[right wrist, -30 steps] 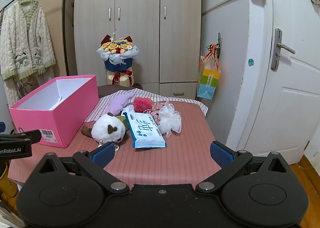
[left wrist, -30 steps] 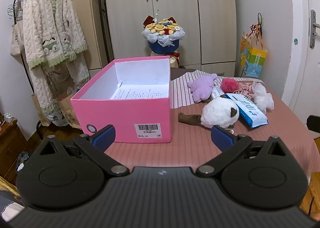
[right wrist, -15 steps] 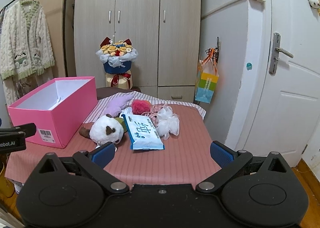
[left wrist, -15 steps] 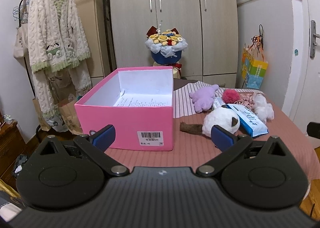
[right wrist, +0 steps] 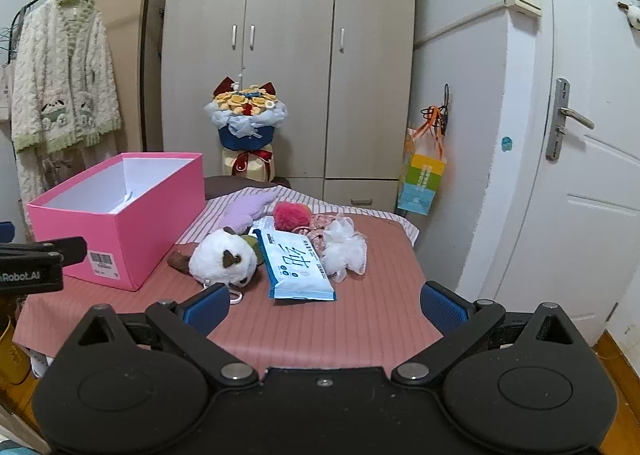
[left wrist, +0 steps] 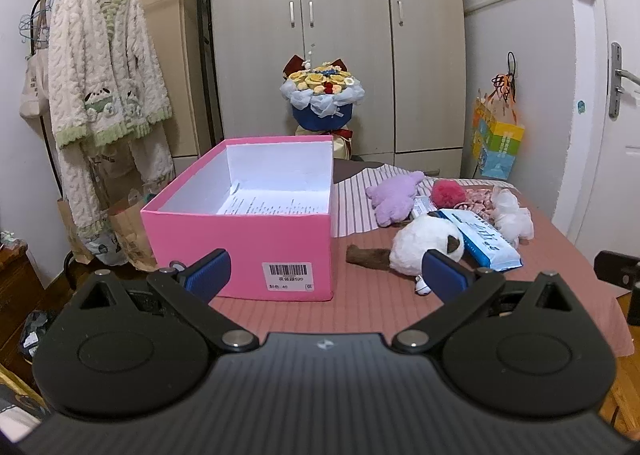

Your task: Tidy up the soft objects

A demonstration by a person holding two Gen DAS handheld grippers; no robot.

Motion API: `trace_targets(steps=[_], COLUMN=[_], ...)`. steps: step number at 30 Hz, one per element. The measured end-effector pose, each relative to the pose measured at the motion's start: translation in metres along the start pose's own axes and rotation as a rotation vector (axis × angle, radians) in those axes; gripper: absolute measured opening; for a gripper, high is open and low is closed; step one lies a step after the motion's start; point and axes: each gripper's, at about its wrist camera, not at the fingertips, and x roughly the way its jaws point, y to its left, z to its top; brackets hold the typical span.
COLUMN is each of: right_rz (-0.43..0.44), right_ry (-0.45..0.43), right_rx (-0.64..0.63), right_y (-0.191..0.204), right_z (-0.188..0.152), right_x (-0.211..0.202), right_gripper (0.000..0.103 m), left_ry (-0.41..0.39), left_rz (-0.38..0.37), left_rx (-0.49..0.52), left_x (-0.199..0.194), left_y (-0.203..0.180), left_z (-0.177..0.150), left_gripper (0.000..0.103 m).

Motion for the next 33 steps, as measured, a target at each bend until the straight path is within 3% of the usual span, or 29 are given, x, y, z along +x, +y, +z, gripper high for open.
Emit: trace_targets(steps=[6,12,16,19,26,33], right_rz=[0.033,0.101,0.164,0.242,0.413,0.513], right_ry=[-0.015,-0.014,-0.088,-0.134,-0.050,0.000], right_rx=[-0.021,-0.055,-0.103,-0.144,-0.160,-0.184], right_y=[0.002,0.005,0.006,0.006,0.013,0.028], right_z=[0.004,0.010,0.007,0.002,-0.004,-0.010], right_x=[0.004,0.019,0.031,0.048,0.110,0.158], right_gripper=[0.103,0.103,0.103,0.103,0.102,0.097], left_ry=[0.001,0.048,0.036,0.043,0.099,0.144], left_rz=[-0.005,-0.075,-0.101,-0.166,-0.261,-0.347], left_rx=[0.002,-0.038,-0.038,-0.033,-0.001,0.009], left_x=[0.004,0.021,0.034,0.047,0.093,0.138], left_y=[-0.004,-0.003,-0.009,-0.015,-0.039,-0.059], left_z=[0.008,0.016,0.021,0.024,0.020,0.018], left_gripper=[0.103,0.103,0.103,0.103,0.097,0.088])
